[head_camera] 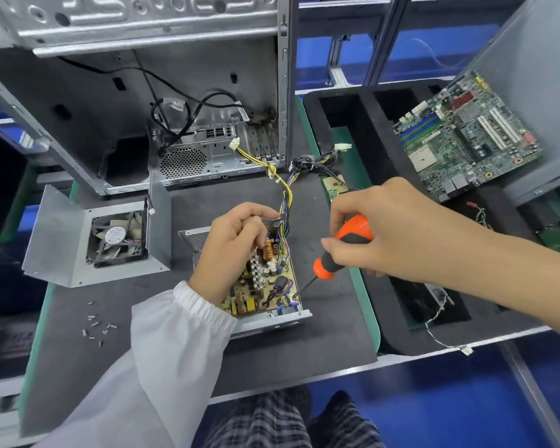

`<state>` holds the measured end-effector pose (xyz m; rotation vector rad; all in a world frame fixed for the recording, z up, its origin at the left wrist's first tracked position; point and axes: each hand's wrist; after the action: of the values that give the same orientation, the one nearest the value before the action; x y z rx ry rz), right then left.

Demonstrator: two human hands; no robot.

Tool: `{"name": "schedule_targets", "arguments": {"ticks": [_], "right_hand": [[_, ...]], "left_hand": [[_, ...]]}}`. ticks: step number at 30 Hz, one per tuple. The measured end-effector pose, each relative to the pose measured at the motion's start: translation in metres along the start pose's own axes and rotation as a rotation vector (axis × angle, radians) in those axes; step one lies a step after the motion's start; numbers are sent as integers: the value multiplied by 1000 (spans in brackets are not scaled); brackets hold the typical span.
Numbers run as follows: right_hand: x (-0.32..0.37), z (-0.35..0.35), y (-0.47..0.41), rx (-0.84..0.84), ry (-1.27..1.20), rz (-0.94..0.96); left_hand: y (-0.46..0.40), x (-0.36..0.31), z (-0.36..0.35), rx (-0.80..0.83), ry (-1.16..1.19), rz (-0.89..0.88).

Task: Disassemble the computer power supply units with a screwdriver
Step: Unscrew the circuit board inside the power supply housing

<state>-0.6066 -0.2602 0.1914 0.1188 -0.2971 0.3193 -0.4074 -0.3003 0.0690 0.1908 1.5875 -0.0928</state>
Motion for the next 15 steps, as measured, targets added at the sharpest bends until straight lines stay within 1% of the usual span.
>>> {"name": "schedule_targets", "arguments": {"ticks": [7, 15], "right_hand": [[3, 2, 1, 10, 12, 4], [6, 4, 2, 31, 13, 5]], "left_hand": [[1, -3, 0, -1, 113, 21], [4, 0, -2, 30, -96, -88]]}}
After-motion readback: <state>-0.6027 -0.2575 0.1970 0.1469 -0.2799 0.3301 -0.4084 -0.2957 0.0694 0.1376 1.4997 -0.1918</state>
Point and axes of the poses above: each hand's wrist, its own y-axis away from the middle knuckle, its own z-axis out of the back of the hand, x = y × z, and after that the axes turned 10 degrees about y, right-handed
